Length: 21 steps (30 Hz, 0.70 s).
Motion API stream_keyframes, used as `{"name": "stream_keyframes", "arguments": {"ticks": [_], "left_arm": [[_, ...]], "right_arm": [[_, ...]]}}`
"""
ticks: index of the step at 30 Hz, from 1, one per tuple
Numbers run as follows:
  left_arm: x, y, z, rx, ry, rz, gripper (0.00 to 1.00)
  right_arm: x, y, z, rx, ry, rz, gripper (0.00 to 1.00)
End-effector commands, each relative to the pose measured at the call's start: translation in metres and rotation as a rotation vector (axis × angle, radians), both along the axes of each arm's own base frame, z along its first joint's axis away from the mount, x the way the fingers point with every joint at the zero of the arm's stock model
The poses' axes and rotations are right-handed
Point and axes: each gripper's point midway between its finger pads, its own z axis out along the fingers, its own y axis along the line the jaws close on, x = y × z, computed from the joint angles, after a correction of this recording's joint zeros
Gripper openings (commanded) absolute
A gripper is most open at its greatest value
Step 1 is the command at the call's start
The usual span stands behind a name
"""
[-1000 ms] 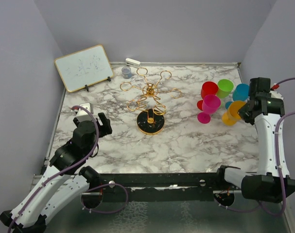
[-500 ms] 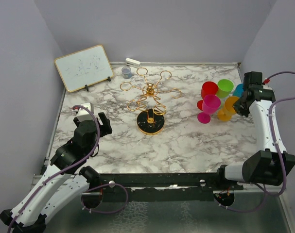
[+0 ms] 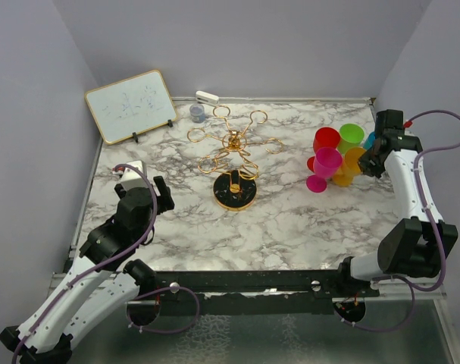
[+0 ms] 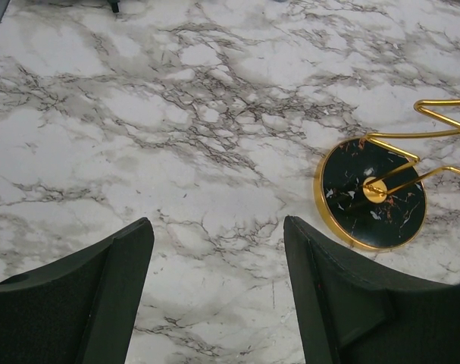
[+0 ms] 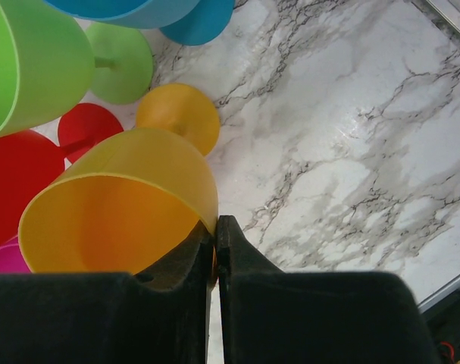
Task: Take the wine glass off the wine glass rack
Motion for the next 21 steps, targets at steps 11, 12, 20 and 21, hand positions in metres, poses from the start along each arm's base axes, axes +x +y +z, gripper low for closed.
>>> {"name": "stream_keyframes", "arguments": {"ticks": [11,12,20,21], "left_arm": [[0.001,0.004,0.004,0.001,-0.008,0.032,0.72],[0.001,0.005,0.004,0.001,-0.008,0.033,0.71],[0.001,0.003,0.004,-0.002,-0.007,0.03,0.72],[0.001,0.003,0.003,-0.002,-0.006,0.03,0.72]], "right_arm": [[0.005,-0.007,0.006,-0.022,-0.046,-0.026,0.57],[0.005,-0.007,0.01,-0.024,-0.055,-0.029,0.6],[0.001,-0.002,0.092,-0.077,-0.279,0.06,0.74],[0.0,0.002,0.106,-0.084,-0.326,0.095,0.75]]}}
